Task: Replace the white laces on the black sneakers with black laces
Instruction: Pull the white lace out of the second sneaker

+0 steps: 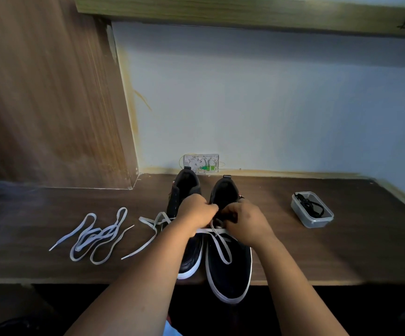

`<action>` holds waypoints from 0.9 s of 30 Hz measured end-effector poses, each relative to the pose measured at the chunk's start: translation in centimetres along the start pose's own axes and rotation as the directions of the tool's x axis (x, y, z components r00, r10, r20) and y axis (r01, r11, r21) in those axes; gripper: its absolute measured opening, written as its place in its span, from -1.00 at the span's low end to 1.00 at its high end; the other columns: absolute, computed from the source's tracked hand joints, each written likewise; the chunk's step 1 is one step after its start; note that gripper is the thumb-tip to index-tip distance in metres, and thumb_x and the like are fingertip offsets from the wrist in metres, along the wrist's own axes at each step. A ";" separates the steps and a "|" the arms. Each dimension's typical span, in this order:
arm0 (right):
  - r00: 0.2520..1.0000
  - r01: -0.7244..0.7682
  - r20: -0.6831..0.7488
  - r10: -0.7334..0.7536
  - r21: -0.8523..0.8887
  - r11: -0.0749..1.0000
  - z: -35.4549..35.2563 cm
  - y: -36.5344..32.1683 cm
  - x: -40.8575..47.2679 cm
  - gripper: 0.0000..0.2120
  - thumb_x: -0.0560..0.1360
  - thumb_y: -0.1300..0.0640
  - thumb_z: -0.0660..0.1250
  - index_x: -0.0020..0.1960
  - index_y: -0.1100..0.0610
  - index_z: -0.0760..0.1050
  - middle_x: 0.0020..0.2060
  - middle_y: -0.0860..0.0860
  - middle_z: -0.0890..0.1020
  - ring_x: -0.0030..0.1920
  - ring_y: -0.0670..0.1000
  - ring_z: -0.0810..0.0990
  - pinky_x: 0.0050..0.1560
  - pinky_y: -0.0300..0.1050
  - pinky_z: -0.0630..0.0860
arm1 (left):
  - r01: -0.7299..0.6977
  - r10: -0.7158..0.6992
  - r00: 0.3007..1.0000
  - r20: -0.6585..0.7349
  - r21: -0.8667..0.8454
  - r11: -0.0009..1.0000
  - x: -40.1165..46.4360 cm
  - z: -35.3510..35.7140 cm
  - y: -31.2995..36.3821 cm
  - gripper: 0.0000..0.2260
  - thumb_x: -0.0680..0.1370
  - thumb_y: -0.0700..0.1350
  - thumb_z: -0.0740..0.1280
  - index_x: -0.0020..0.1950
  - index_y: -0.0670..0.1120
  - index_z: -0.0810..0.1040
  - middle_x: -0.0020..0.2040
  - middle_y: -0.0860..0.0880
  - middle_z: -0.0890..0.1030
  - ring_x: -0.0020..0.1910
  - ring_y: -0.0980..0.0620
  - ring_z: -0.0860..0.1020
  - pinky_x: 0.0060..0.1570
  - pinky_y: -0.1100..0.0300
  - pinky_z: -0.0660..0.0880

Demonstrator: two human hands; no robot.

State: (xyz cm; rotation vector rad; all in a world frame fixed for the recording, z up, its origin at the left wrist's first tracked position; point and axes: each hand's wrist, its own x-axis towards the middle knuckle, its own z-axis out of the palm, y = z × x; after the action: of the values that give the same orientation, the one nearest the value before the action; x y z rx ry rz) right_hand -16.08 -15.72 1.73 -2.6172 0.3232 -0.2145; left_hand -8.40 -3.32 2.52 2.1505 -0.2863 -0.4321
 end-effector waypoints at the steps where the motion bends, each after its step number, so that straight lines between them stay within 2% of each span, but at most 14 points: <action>1: 1.000 0.019 0.013 -0.019 -0.001 1.000 0.3 0.0 0.1 -0.84 0.50 0.06 0.35 0.04 0.05 0.61 -0.06 -0.02 0.46 -0.05 0.03 0.55 -0.06 -0.12 0.50 | 0.059 -0.053 0.997 0.050 -0.117 0.991 0.0 -0.4 -0.1 -0.90 0.47 -0.19 0.31 -0.24 -0.17 0.51 -0.37 -0.13 0.49 -0.38 -0.07 0.50 -0.37 0.19 0.43; 4: 0.994 0.009 0.106 -0.009 0.005 1.000 0.9 -0.1 0.4 -0.84 0.56 0.02 0.29 -0.05 0.07 0.59 -0.06 0.02 0.44 0.00 0.06 0.49 0.01 -0.11 0.42 | 0.151 -0.114 0.980 0.162 -0.238 0.960 -0.5 -1.2 -0.1 -0.88 0.53 -0.26 0.30 0.02 -0.26 0.58 -0.24 -0.14 0.60 -0.28 -0.01 0.59 -0.33 0.24 0.54; 6: 0.983 -0.118 0.170 0.071 0.289 0.950 0.5 0.3 0.2 -0.81 0.55 0.08 0.26 -0.22 0.03 0.53 -0.15 0.05 0.50 -0.10 0.05 0.47 -0.06 -0.09 0.38 | 0.137 -0.101 0.982 0.159 -0.229 0.964 -0.5 -1.4 -0.1 -0.86 0.54 -0.25 0.30 0.05 -0.26 0.58 -0.23 -0.13 0.60 -0.24 -0.01 0.60 -0.25 0.22 0.55; 8: 0.939 -0.335 0.225 0.259 0.771 0.542 -1.0 0.7 -0.3 -0.76 0.51 0.15 0.21 -0.33 0.05 0.43 -0.33 0.02 0.46 -0.26 0.03 0.41 -0.20 -0.08 0.31 | 0.135 -0.103 0.983 0.151 -0.218 0.967 -0.4 -1.4 -0.1 -0.89 0.53 -0.25 0.30 0.00 -0.24 0.58 -0.23 -0.14 0.60 -0.23 -0.02 0.59 -0.17 0.17 0.57; 10: 0.854 -0.316 0.286 0.434 0.949 -0.003 -2.7 2.1 -0.5 -0.78 0.49 0.07 0.21 -0.32 0.05 0.36 -0.41 -0.03 0.37 -0.34 0.00 0.33 -0.26 -0.10 0.25 | 0.147 -0.116 0.982 0.151 -0.215 0.966 -0.4 -1.4 -0.1 -0.93 0.52 -0.25 0.30 -0.09 -0.21 0.58 -0.24 -0.15 0.60 -0.25 -0.04 0.58 -0.17 0.16 0.54; 11: 0.807 -0.278 0.260 0.530 0.959 -0.047 -3.3 2.5 -0.5 -0.76 0.48 -0.01 0.25 -0.31 0.06 0.38 -0.40 -0.03 0.39 -0.33 0.00 0.33 -0.25 -0.10 0.27 | 0.146 -0.115 0.982 0.148 -0.214 0.966 -0.4 -1.3 -0.1 -0.93 0.51 -0.25 0.31 -0.11 -0.21 0.58 -0.24 -0.15 0.60 -0.25 -0.05 0.56 -0.21 0.19 0.51; 12: 0.771 -0.290 0.185 0.609 0.954 0.078 -3.6 2.9 -0.5 -0.73 0.48 -0.08 0.30 -0.27 0.09 0.45 -0.34 0.00 0.46 -0.31 -0.01 0.36 -0.22 -0.09 0.31 | 0.140 -0.111 0.984 0.139 -0.212 0.967 -0.3 -1.3 -0.1 -0.93 0.51 -0.24 0.31 -0.11 -0.21 0.59 -0.24 -0.14 0.59 -0.24 -0.06 0.54 -0.25 0.20 0.48; 13: 0.764 -0.359 0.050 0.643 0.861 0.360 -3.6 3.2 -0.5 -0.68 0.48 -0.15 0.32 -0.19 0.12 0.53 -0.23 0.03 0.53 -0.24 0.00 0.41 -0.15 -0.06 0.37 | 0.132 -0.107 0.986 0.132 -0.206 0.970 -0.3 -1.3 0.0 -0.91 0.50 -0.24 0.31 -0.10 -0.22 0.60 -0.25 -0.14 0.59 -0.24 -0.06 0.52 -0.27 0.20 0.47; 15: 0.820 -0.385 -0.262 0.509 0.405 0.829 -2.8 3.1 -0.4 -0.61 0.47 -0.23 0.33 0.07 0.07 0.58 0.09 0.08 0.50 0.07 0.08 0.46 0.08 0.00 0.42 | 0.129 -0.106 0.987 0.121 -0.199 0.971 -0.3 -1.2 0.0 -0.90 0.50 -0.23 0.31 -0.09 -0.23 0.61 -0.26 -0.13 0.60 -0.28 -0.05 0.51 -0.30 0.21 0.46; 17: 0.917 -0.154 -0.340 0.207 0.177 0.972 -2.2 1.9 -0.4 -0.65 0.46 -0.20 0.36 0.18 -0.08 0.55 0.22 0.03 0.39 0.26 0.11 0.32 0.23 0.02 0.34 | 0.126 -0.104 0.988 0.117 -0.200 0.972 -0.3 -1.2 0.0 -0.87 0.49 -0.22 0.31 -0.07 -0.25 0.62 -0.26 -0.14 0.60 -0.29 -0.06 0.48 -0.31 0.21 0.45; 22: 0.994 0.062 -0.077 -0.076 -0.174 0.983 1.0 0.7 0.2 -0.85 0.52 -0.11 0.30 0.02 -0.12 0.59 0.27 -0.12 0.35 0.29 0.05 0.19 0.18 0.03 0.22 | 0.098 -0.083 0.993 0.081 -0.193 0.976 -0.4 -1.1 -0.1 -0.80 0.46 -0.19 0.33 -0.03 -0.31 0.62 -0.25 -0.18 0.59 -0.26 -0.07 0.46 -0.24 0.10 0.40; 24: 0.985 -0.030 -0.160 0.064 0.210 0.977 0.6 0.8 0.5 -0.87 0.54 -0.05 0.26 -0.01 -0.05 0.55 0.19 -0.04 0.44 0.24 0.08 0.31 0.17 0.01 0.31 | 0.086 -0.073 0.994 0.078 -0.180 0.980 -0.4 -1.0 0.0 -0.81 0.47 -0.18 0.33 -0.06 -0.29 0.62 -0.24 -0.19 0.62 -0.25 -0.09 0.53 -0.19 0.08 0.51; 26: 0.909 -0.091 -0.159 0.384 0.825 0.558 -1.8 0.8 0.4 -0.87 0.60 0.04 0.19 0.01 0.02 0.50 0.04 0.02 0.53 0.14 0.09 0.46 0.13 0.00 0.40 | 0.081 -0.067 0.994 0.085 -0.172 0.982 -0.3 -1.0 -0.1 -0.85 0.48 -0.19 0.32 -0.09 -0.24 0.63 -0.24 -0.17 0.63 -0.26 -0.09 0.57 -0.10 0.06 0.59; 27: 0.870 -0.042 -0.130 0.475 0.942 0.334 -3.0 1.2 0.2 -0.83 0.63 0.06 0.15 0.01 0.05 0.50 -0.03 0.01 0.56 0.10 0.07 0.50 0.11 0.00 0.44 | 0.082 -0.067 0.994 0.091 -0.168 0.982 -0.3 -1.0 -0.1 -0.86 0.48 -0.19 0.32 -0.09 -0.23 0.63 -0.25 -0.16 0.63 -0.27 -0.08 0.58 -0.10 0.06 0.59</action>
State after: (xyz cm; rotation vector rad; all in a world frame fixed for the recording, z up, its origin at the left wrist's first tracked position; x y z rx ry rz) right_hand -16.75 -18.18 3.76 -1.3067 0.5643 -0.6103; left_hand -8.24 -2.42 3.01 1.9816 -0.2085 -0.5713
